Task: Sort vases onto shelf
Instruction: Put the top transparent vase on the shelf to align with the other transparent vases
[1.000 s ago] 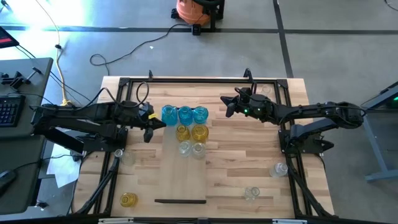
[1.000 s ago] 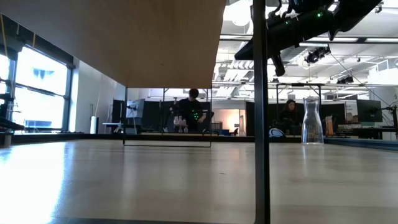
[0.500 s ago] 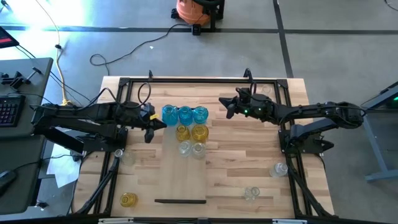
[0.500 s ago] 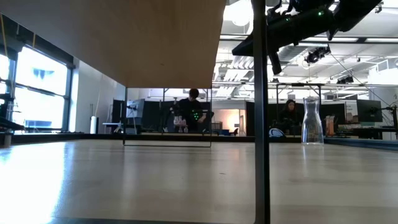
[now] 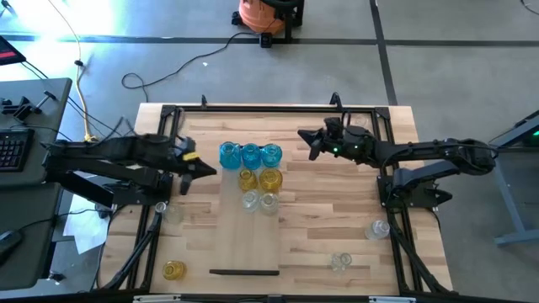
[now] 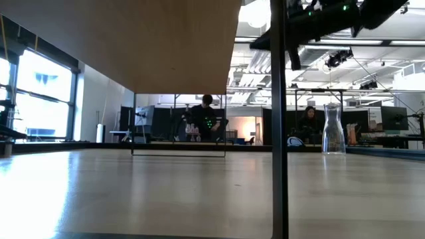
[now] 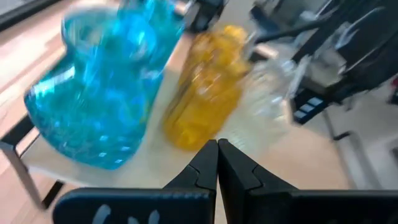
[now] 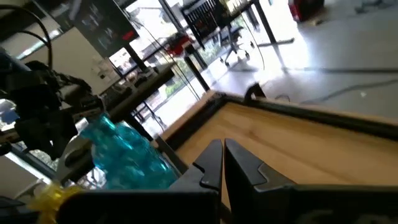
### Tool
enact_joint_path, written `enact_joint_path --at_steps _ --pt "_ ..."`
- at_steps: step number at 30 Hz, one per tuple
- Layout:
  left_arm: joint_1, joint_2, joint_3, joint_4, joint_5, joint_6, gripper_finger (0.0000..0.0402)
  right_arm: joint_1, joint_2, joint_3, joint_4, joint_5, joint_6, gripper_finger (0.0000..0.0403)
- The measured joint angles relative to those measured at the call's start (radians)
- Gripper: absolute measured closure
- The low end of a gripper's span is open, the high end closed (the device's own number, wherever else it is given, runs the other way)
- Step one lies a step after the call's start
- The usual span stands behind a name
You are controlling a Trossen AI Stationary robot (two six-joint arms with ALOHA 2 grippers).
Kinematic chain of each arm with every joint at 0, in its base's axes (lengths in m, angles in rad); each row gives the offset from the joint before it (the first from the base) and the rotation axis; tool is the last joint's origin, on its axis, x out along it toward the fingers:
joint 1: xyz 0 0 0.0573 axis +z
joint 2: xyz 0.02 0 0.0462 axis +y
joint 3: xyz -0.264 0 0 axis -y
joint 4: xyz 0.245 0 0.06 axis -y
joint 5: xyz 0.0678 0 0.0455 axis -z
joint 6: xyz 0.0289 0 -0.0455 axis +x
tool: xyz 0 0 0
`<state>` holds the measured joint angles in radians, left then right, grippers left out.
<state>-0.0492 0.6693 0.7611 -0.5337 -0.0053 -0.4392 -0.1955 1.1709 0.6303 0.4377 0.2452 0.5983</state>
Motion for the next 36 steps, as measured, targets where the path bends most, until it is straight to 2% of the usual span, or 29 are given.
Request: enact_joint_path --at_steps 5,8,11,13,16,18,20,22,26,32,36 --pt "-0.038 -0.060 0.109 -0.037 0.006 -0.029 0.0402 0.015 -0.082 0.102 -0.021 0.009 -0.150 0.0402" --pt "-0.053 -0.081 0.163 -0.036 0.041 -0.029 0.0402 0.036 -0.125 0.245 -0.176 0.013 -0.272 0.0402" --pt "-0.058 -0.103 0.187 -0.039 0.065 -0.020 0.0402 0.064 -0.133 0.455 -0.469 0.016 -0.376 0.0402" --pt "-0.058 -0.120 0.189 -0.044 0.063 -0.021 0.0402 0.082 -0.113 0.612 -0.725 0.059 -0.421 0.0402" --pt "-0.058 -0.138 0.189 -0.056 0.036 -0.019 0.0401 0.080 -0.054 0.828 -1.155 0.162 -0.407 0.0402" --pt "-0.058 -0.144 0.189 -0.053 0.017 -0.019 0.0401 0.041 -0.005 0.941 -1.415 0.208 -0.341 0.0402" --pt "-0.058 -0.145 0.189 -0.054 -0.003 -0.019 0.0402 -0.021 0.041 1.017 -1.634 0.185 -0.290 0.0402" --pt "-0.058 -0.144 0.189 -0.054 -0.015 -0.011 0.0402 -0.099 0.080 1.053 -1.768 0.115 -0.283 0.0402" --pt "-0.057 -0.138 0.189 -0.053 -0.019 0.004 0.0401 -0.254 0.147 1.051 -1.855 -0.001 -0.354 0.0402" --pt "-0.057 -0.138 0.189 -0.052 -0.002 0.004 0.0402 -0.423 0.241 1.002 -1.801 -0.089 -0.467 0.0399" --pt "-0.057 -0.138 0.189 -0.054 0.025 -0.001 0.0402 -0.506 0.303 0.968 -1.801 -0.167 -0.494 0.0367"
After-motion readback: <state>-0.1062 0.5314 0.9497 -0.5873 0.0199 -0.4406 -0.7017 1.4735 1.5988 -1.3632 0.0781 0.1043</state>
